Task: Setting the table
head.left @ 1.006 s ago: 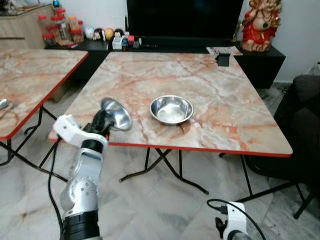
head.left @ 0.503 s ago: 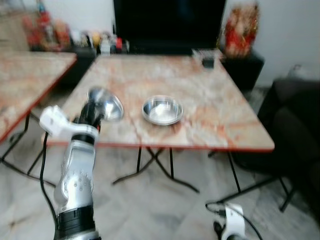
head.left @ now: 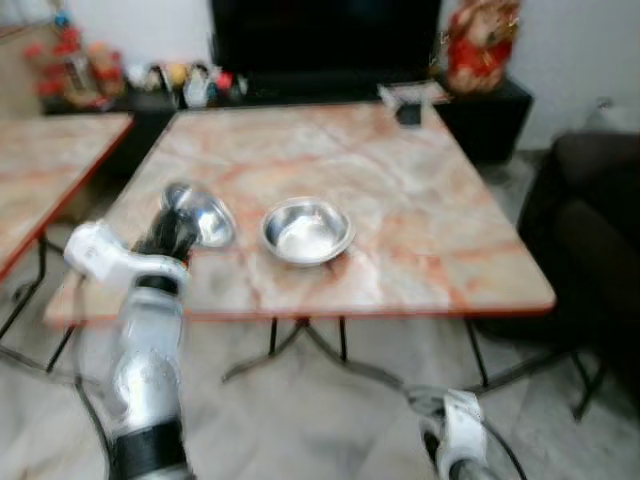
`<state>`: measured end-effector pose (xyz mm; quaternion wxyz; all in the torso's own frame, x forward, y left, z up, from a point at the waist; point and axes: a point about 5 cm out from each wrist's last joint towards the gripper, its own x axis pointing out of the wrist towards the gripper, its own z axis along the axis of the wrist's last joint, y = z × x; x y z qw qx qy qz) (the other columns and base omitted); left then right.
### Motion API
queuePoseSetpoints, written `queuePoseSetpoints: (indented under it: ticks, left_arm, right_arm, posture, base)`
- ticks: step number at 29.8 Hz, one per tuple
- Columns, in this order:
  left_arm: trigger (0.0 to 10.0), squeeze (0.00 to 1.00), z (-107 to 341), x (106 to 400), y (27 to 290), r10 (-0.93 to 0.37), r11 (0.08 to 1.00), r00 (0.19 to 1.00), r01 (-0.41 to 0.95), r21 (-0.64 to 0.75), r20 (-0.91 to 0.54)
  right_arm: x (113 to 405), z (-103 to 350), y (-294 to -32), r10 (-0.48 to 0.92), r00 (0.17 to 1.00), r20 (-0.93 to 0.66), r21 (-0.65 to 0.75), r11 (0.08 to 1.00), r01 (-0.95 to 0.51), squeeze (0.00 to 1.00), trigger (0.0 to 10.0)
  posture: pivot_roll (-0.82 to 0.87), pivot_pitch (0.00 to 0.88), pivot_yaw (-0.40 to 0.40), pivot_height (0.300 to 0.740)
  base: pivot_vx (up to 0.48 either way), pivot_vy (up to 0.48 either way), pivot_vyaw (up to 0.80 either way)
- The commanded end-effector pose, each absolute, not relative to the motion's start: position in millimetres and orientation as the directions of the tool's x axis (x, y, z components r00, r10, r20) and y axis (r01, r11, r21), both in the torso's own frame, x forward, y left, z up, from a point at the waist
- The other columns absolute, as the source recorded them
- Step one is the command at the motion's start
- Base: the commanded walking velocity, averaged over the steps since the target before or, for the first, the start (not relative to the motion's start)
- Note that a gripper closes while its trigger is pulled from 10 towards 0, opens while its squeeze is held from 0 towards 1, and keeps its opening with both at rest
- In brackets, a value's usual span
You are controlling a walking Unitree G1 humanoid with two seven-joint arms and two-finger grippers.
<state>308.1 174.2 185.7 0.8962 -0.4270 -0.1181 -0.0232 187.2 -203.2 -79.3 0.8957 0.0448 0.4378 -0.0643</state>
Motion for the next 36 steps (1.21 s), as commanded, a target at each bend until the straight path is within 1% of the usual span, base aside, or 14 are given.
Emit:
queuePoseSetpoints:
  ticks: [1,14,16,18,20,22,23,24,26,27,30,36]
  left_arm:
    - [10.0,0.0,187.5,306.2,187.8,0.094,0.643,0.966,0.125,-0.756,0.24]
    - [10.0,0.0,190.2,306.6,181.9,0.046,0.633,0.966,0.168,-0.756,0.253]
    - [10.0,0.0,189.7,305.3,175.7,-0.006,0.627,0.967,0.201,-0.753,0.254]
    - [10.0,0.0,189.9,304.9,172.0,-0.034,0.626,0.966,0.22,-0.748,0.256]
    - [10.0,0.0,190.9,301.3,158.3,-0.146,0.614,0.951,0.304,-0.728,0.274]
    - [10.0,0.0,190.2,300.2,154.4,-0.181,0.616,0.945,0.325,-0.717,0.274]
    - [10.0,0.0,186.6,299.2,147.7,-0.232,0.636,0.94,0.341,-0.692,0.25]
    - [10.0,0.0,183.7,299.0,143.7,-0.251,0.637,0.94,0.341,-0.691,0.233]
    - [10.0,0.0,178.8,299.1,135.8,-0.278,0.629,0.938,0.34,-0.699,0.206]
    - [10.0,0.0,178.8,299.1,135.8,-0.278,0.629,0.938,0.34,-0.699,0.206]
    - [10.0,0.0,177.1,298.4,122.8,-0.321,0.594,0.925,0.364,-0.717,0.203]
    - [10.0,0.0,175.6,304.3,114.2,-0.318,0.611,0.933,0.339,-0.716,0.171]
  right_arm:
    - [197.5,-76.0,-189.0,-0.044,0.634,-0.772,0.056,0.989,0.136,0.0,10.0]
    - [199.2,-75.2,-187.6,-0.043,0.638,-0.768,0.062,0.988,0.14,0.0,10.0]
    - [198.4,-75.8,-187.2,-0.042,0.636,-0.771,0.061,0.988,0.139,0.0,10.0]
    - [198.1,-75.9,-187.3,-0.042,0.635,-0.771,0.06,0.988,0.139,0.0,10.0]
    - [197.2,-76.4,-187.1,-0.041,0.633,-0.773,0.059,0.989,0.137,0.0,10.0]
    - [197.0,-76.5,-186.6,-0.041,0.632,-0.774,0.06,0.989,0.137,0.0,10.0]
    - [196.6,-76.8,-185.8,-0.039,0.632,-0.774,0.062,0.989,0.137,0.0,10.0]
    - [196.2,-77.1,-185.3,-0.038,0.632,-0.774,0.063,0.989,0.137,0.0,10.0]
    - [195.4,-77.7,-183.8,-0.036,0.631,-0.775,0.067,0.988,0.139,0.0,10.0]
    - [195.4,-77.7,-183.8,-0.036,0.631,-0.775,0.067,0.988,0.139,0.0,10.0]
    - [194.4,-78.4,-181.5,-0.036,0.631,-0.775,0.073,0.987,0.146,0.0,10.0]
    - [192.0,-79.8,-179.4,-0.039,0.627,-0.778,0.079,0.984,0.159,0.0,10.0]
  posture:
    - [0.05,0.0,-0.017,0.732]
    - [0.06,0.0,-0.011,0.732]
    - [0.06,0.0,-0.01,0.732]
    - [0.06,0.0,-0.011,0.732]
    - [0.06,0.0,-0.009,0.732]
    - [0.06,0.0,-0.008,0.732]
    - [0.06,0.0,-0.005,0.732]
    - [0.06,0.0,-0.002,0.732]
    - [0.06,0.0,0.004,0.732]
    - [0.06,0.0,0.004,0.732]
    - [0.05,0.0,0.016,0.732]
    - [0.05,0.0,0.028,0.732]
  base:
    - [0.349,0.0,0.0]
    - [0.348,0.0,0.0]
    - [0.306,0.0,0.0]
    - [0.0,0.0,0.0]
    - [0.0,0.0,0.0]
    - [0.0,0.0,0.0]
    - [0.0,0.0,0.0]
    - [0.0,0.0,0.0]
    - [0.0,0.0,0.0]
    - [0.0,0.0,0.0]
    - [0.0,0.0,0.0]
    - [0.0,0.0,0.0]
